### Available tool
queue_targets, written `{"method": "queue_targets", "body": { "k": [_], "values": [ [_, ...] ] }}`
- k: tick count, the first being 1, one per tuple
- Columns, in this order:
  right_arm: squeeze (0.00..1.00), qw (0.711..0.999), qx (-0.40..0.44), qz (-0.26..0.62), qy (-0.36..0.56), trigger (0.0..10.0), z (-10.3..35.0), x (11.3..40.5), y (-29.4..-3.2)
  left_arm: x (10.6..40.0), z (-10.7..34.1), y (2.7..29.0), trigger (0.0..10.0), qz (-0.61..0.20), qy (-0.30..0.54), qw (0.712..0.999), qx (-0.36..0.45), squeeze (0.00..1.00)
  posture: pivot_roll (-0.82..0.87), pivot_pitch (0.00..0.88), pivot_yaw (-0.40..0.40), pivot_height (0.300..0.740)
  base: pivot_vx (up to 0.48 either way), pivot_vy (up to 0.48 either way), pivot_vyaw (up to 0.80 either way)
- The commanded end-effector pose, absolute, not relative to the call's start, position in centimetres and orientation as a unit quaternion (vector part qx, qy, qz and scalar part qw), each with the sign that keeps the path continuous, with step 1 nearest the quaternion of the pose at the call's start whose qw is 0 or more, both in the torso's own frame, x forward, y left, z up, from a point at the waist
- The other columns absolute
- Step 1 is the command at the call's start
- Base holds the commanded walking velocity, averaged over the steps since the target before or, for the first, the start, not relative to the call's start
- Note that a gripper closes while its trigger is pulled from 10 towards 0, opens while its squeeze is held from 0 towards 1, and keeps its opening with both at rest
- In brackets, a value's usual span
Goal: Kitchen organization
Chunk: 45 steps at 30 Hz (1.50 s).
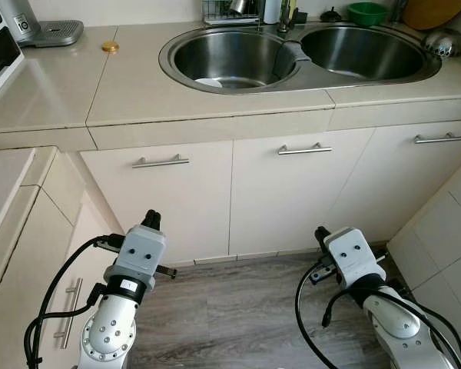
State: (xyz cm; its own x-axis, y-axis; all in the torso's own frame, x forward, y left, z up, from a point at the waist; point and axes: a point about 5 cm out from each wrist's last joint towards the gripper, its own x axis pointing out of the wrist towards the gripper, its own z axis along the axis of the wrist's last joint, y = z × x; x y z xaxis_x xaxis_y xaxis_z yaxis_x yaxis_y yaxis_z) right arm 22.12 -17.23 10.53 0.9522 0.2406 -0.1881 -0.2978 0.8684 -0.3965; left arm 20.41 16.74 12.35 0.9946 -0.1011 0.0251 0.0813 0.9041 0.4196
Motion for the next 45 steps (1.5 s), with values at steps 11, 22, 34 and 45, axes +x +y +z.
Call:
{"method": "queue_targets", "body": {
  "k": [11,22,34,45],
  "values": [
    [0.0,0.988,-0.107,0.1,0.041,10.0,10.8,24.4,-16.2,23.8,11.8,16.1,10.0,-0.038,0.042,0.991,0.123,0.0,-0.01,0.0,0.009,0.74,0.0,0.0,0.0],
    [0.0,0.981,-0.169,0.099,0.005,10.0,11.3,24.8,-16.5,23.6,13.2,15.9,10.0,-0.049,-0.001,0.988,0.146,0.0,0.0,0.0,0.009,0.74,0.0,0.0,0.0],
    [0.0,0.962,-0.244,0.12,-0.041,10.0,11.8,25.3,-15.9,23.3,13.4,15.5,10.0,-0.079,-0.026,0.983,0.161,0.0,0.0,0.0,0.01,0.74,0.0,0.021,0.0],
    [0.0,0.984,-0.175,0.043,-0.002,10.0,11.4,26.7,-17.4,23.8,13.4,15.1,10.0,-0.084,-0.03,0.984,0.152,0.0,0.0,0.0,0.016,0.74,0.0,0.175,-0.42]
  ]
}}
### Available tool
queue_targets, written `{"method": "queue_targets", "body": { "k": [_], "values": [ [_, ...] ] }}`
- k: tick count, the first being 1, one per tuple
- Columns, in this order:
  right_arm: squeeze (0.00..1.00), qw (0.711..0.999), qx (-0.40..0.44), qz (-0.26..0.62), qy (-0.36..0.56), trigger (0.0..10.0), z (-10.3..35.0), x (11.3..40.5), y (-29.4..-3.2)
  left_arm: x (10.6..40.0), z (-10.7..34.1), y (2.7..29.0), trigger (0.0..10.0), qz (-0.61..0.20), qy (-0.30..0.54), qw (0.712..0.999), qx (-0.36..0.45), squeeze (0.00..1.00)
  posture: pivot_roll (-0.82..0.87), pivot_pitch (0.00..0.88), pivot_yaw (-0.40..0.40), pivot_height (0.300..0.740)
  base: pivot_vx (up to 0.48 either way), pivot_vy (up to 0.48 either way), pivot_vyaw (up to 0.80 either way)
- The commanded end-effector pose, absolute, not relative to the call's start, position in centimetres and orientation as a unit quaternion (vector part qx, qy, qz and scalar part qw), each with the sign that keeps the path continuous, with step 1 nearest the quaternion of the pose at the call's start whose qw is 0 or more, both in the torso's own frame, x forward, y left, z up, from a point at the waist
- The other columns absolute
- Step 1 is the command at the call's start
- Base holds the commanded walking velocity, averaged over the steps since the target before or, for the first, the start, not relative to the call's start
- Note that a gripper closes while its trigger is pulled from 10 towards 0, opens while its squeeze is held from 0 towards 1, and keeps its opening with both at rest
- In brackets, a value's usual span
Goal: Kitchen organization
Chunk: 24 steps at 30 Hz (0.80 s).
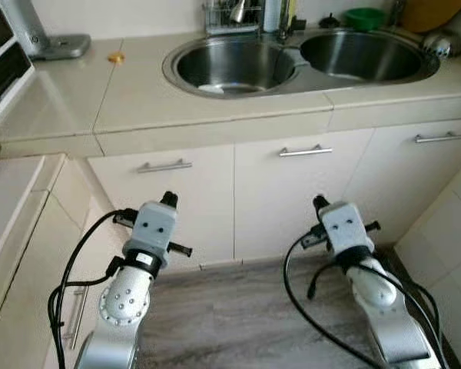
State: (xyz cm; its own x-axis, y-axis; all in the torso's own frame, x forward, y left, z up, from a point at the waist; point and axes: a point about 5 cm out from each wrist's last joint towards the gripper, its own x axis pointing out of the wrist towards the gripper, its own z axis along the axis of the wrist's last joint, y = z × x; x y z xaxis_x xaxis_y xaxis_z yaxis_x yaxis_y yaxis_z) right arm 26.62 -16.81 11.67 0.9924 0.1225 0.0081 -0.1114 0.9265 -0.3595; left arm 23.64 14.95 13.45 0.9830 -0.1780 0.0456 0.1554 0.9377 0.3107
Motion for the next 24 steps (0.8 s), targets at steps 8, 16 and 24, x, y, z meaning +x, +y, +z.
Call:
{"method": "queue_targets", "body": {
  "k": [8,16,24],
  "values": [
    [0.0,0.984,-0.177,-0.001,-0.022,10.0,12.3,27.3,-18.1,24.4,14.2,15.3,10.0,-0.074,-0.06,0.982,0.163,0.0,-0.01,0.0,0.016,0.74,0.0,0.12,-0.8],
    [0.0,0.98,-0.191,-0.039,-0.03,10.0,12.7,27.6,-18.9,25.0,14.7,15.6,10.0,-0.072,-0.076,0.983,0.15,0.0,-0.01,0.002,0.015,0.74,0.049,0.0,-0.78],
    [0.0,0.98,-0.187,-0.049,-0.034,10.0,12.8,27.6,-18.9,25.4,15.0,15.6,10.0,-0.069,-0.083,0.984,0.142,0.0,-0.01,0.012,0.015,0.74,0.477,0.0,-0.77]
  ]
}}
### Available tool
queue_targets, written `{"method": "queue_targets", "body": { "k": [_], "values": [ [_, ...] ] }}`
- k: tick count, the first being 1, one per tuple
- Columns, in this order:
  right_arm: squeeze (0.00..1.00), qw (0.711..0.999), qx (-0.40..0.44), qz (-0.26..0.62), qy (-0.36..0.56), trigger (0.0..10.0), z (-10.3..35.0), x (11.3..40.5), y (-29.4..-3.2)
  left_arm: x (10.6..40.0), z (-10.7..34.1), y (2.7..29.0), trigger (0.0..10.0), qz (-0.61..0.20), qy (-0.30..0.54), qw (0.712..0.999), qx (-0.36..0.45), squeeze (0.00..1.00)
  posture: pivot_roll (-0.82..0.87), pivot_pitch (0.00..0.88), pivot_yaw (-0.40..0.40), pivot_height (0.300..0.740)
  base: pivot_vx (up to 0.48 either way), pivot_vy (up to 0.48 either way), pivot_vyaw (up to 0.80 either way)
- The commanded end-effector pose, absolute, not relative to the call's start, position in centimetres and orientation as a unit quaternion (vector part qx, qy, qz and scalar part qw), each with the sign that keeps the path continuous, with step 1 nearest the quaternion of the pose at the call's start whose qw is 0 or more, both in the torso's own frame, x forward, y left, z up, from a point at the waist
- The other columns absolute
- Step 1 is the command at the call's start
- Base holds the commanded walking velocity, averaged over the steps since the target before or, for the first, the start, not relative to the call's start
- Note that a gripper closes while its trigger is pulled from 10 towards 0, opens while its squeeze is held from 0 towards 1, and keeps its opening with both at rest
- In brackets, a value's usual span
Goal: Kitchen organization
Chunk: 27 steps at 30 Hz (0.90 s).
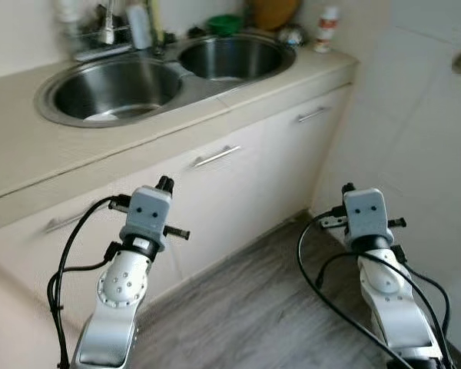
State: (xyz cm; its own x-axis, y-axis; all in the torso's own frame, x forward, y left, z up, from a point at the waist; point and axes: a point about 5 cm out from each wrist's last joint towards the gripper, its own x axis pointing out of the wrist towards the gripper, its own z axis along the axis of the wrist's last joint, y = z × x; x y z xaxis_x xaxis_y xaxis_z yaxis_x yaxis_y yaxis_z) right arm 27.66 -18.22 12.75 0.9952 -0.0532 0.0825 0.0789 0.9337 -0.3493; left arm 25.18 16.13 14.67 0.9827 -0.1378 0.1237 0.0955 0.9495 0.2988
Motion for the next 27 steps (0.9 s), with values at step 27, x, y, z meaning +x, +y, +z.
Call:
{"method": "queue_targets", "body": {
  "k": [27],
  "values": [
    [0.0,0.953,-0.278,-0.104,-0.054,10.0,13.7,28.1,-20.1,25.5,15.0,15.3,10.0,-0.073,-0.085,0.984,0.137,0.0,-0.01,0.025,0.014,0.74,0.018,0.0,-0.77]
  ]
}}
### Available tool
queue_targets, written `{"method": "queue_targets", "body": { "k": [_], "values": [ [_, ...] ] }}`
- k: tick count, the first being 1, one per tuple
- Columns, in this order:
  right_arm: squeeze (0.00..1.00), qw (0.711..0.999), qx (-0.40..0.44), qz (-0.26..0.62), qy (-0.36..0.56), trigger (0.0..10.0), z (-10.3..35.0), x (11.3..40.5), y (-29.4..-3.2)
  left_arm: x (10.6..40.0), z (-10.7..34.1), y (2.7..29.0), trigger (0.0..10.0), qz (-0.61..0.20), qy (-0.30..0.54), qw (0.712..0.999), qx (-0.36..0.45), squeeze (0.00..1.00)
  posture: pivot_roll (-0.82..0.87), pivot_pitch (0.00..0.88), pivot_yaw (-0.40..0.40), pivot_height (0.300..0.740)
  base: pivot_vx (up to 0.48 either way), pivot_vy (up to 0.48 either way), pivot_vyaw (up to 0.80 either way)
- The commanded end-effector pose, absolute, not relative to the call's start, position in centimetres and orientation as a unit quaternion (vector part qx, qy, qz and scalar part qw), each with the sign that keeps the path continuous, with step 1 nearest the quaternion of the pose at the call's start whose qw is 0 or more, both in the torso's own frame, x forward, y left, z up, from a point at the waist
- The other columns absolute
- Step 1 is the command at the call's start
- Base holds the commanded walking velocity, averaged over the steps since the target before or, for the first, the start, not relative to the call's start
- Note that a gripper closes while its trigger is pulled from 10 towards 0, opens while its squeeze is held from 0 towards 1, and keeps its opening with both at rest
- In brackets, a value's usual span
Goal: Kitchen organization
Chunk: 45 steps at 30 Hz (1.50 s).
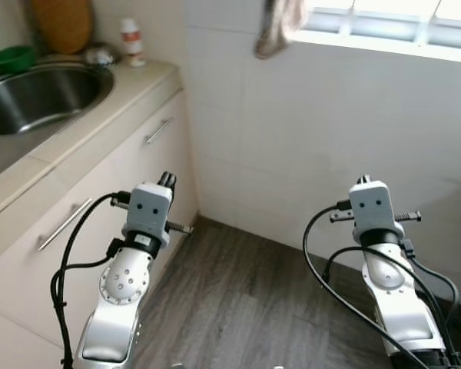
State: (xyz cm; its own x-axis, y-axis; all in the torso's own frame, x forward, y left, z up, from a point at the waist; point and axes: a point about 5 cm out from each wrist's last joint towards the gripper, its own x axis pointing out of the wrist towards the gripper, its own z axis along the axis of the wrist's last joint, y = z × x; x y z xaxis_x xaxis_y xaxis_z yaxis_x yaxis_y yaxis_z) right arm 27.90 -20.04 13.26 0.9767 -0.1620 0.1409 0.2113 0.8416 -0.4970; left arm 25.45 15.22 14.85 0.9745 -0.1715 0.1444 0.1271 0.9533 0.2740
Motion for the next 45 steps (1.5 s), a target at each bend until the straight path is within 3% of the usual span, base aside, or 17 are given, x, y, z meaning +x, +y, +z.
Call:
{"method": "queue_targets", "body": {
  "k": [1,5,24,32,45],
  "values": [
    [0.0,0.951,-0.285,-0.105,-0.054,10.0,13.68,28.12,-20.13,25.53,15.0,15.3,10.0,-0.073,-0.085,0.984,0.137,0.0,-0.01,0.025,0.014,0.74,0.0,0.0,-0.76],
    [0.0,0.939,-0.317,-0.128,-0.043,10.0,13.52,28.18,-20.97,25.51,14.98,15.32,10.0,-0.075,-0.085,0.984,0.136,0.0,-0.01,0.028,0.013,0.74,0.0,0.0,-0.75],
    [0.0,0.932,-0.337,-0.131,-0.028,10.0,13.09,28.2,-21.1,25.48,14.84,15.02,10.0,-0.085,-0.083,0.983,0.143,0.0,-0.01,0.032,0.014,0.74,0.0,0.0,-0.75],
    [0.0,0.936,-0.331,-0.121,-0.028,10.0,12.88,28.35,-20.73,25.5,14.86,15.02,10.0,-0.081,-0.087,0.983,0.141,0.0,-0.01,0.024,0.011,0.74,0.0,-0.422,-0.75],
    [0.0,0.937,-0.329,-0.112,-0.032,10.0,12.75,28.36,-20.45,25.7,14.22,15.05,10.0,-0.075,-0.064,0.988,0.116,0.0,-0.02,0.007,0.011,0.74,0.0,0.134,-0.74]
  ]
}}
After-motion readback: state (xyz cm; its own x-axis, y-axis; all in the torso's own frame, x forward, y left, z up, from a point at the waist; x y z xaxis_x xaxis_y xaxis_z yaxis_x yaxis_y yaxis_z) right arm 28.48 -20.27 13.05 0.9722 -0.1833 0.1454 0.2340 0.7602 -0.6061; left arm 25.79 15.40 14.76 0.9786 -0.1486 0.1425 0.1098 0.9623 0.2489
